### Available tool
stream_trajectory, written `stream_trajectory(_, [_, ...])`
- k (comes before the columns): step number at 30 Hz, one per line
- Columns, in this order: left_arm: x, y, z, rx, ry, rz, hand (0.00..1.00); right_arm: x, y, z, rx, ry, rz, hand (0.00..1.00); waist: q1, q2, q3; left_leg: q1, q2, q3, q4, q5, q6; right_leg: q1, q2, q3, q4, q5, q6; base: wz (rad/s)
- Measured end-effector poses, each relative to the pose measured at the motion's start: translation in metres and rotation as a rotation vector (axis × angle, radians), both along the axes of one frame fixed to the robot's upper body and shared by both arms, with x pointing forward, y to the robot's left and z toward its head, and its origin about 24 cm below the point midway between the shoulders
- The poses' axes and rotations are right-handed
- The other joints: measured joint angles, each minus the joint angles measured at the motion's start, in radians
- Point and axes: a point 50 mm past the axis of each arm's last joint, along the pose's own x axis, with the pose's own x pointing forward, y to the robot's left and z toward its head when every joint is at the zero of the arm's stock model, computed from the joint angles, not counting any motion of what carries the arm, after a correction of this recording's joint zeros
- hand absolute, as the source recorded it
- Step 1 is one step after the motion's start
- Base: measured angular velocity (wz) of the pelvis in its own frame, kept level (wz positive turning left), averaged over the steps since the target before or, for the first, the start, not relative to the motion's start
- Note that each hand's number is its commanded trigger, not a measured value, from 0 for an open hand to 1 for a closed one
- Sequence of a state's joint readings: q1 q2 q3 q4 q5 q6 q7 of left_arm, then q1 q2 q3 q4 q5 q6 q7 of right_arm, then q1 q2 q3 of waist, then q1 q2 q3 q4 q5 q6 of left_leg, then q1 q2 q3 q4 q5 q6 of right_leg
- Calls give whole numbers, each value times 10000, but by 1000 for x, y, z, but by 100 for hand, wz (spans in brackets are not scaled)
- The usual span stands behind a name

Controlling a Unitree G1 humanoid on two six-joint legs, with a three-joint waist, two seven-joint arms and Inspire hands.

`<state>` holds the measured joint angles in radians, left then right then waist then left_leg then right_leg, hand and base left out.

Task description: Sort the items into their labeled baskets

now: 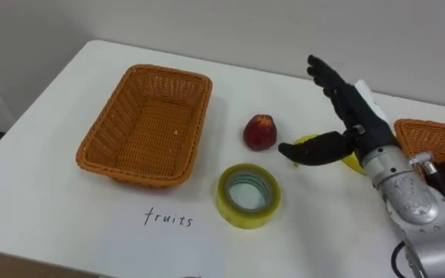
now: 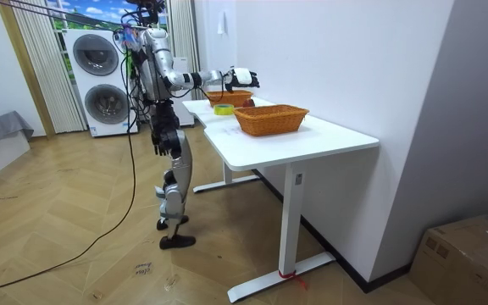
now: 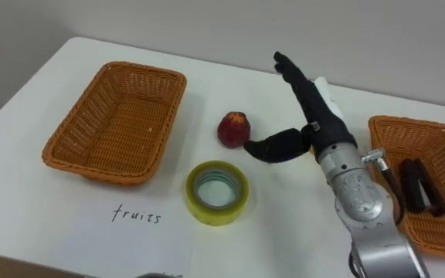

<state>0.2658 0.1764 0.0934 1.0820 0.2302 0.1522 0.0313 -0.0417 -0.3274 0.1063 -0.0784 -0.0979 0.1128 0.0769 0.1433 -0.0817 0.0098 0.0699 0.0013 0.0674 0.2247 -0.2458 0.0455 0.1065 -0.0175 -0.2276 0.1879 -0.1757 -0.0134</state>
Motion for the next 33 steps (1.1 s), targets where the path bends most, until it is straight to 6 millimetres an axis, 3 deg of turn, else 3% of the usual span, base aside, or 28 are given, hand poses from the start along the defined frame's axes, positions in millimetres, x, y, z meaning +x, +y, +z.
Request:
stream_trajectory(10, [4, 0, 0, -47, -128, -48, 0, -3, 12, -34, 527, 1446, 197, 0, 54, 10, 21, -31, 12, 12, 38, -3, -1, -33, 6, 49, -9, 0, 0, 0])
stream_trajectory(14, [3, 0, 0, -33, -62, -67, 0, -4, 23, -38, 593, 1639, 654, 0, 68, -10, 3, -38, 12, 23, 50, -3, -2, -32, 23, 56, -16, 0, -1, -2])
stream_trajectory(33, [5, 0, 1, 48, -195, -115, 0, -6, 36, -41, 797, 1917, 1176, 0, 292, 32, -101, -55, 3, 26, 126, -2, -2, -5, 24, 49, -12, 1, -1, 0])
